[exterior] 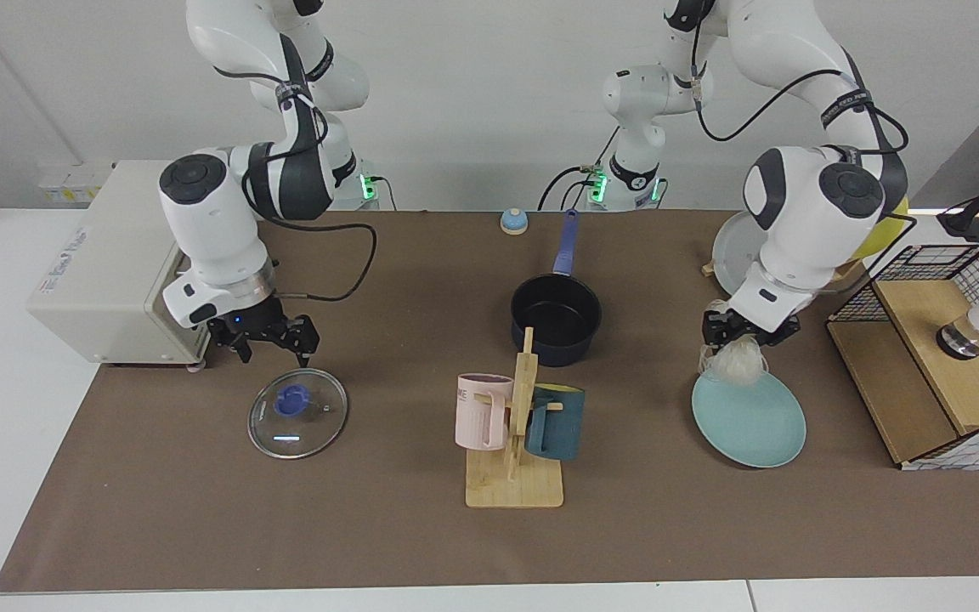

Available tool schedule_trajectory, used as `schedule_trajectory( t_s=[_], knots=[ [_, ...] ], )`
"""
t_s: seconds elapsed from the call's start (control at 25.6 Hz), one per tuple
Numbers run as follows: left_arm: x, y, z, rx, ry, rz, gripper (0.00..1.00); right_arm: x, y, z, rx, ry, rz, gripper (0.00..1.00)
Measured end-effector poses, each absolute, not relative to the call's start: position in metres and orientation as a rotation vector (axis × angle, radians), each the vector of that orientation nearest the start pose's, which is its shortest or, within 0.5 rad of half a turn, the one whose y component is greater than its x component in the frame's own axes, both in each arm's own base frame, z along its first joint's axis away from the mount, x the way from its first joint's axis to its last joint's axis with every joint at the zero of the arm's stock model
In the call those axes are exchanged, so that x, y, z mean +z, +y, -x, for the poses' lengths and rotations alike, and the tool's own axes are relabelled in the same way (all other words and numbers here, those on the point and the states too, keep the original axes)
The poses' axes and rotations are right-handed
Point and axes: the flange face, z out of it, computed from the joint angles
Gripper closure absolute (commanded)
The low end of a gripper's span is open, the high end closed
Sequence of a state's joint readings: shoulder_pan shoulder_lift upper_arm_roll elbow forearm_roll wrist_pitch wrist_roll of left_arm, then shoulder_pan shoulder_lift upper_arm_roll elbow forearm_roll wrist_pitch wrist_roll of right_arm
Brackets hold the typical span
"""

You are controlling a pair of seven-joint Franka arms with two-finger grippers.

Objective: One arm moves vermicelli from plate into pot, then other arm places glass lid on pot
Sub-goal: 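Carry the vermicelli with the left gripper over the dark saucepan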

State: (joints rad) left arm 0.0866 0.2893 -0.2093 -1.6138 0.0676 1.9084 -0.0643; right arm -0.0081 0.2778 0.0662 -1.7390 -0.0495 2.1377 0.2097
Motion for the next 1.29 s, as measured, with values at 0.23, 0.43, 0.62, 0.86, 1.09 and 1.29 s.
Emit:
schedule_trajectory(
  t_s=[0.23, 0.43, 0.62, 0.86, 1.09, 1.29],
  knots=[
    [0.453, -0.160, -0.603, 0.060, 0.003, 3.133, 1.00, 0.383, 0.034, -0.668, -0.270, 0.201, 3.117, 0.01],
    [0.444, -0.229, -0.563, 0.080, -0.054, 3.120, 1.00, 0.357, 0.035, -0.671, -0.234, 0.198, 3.119, 0.01],
    [0.432, -0.275, -0.528, 0.016, -0.082, 3.137, 1.00, 0.339, 0.037, -0.669, -0.186, 0.194, 3.125, 0.01],
    [0.391, -0.286, -0.507, -0.027, -0.049, 3.159, 1.00, 0.328, 0.032, -0.663, -0.148, 0.199, 3.132, 0.01],
    [0.371, -0.287, -0.499, -0.078, -0.059, 3.183, 0.00, 0.324, 0.029, -0.659, -0.129, 0.205, 3.135, 0.01],
    [0.369, -0.286, -0.499, -0.081, -0.067, 3.183, 0.00, 0.318, 0.025, -0.653, -0.102, 0.213, 3.138, 0.01]
  ],
)
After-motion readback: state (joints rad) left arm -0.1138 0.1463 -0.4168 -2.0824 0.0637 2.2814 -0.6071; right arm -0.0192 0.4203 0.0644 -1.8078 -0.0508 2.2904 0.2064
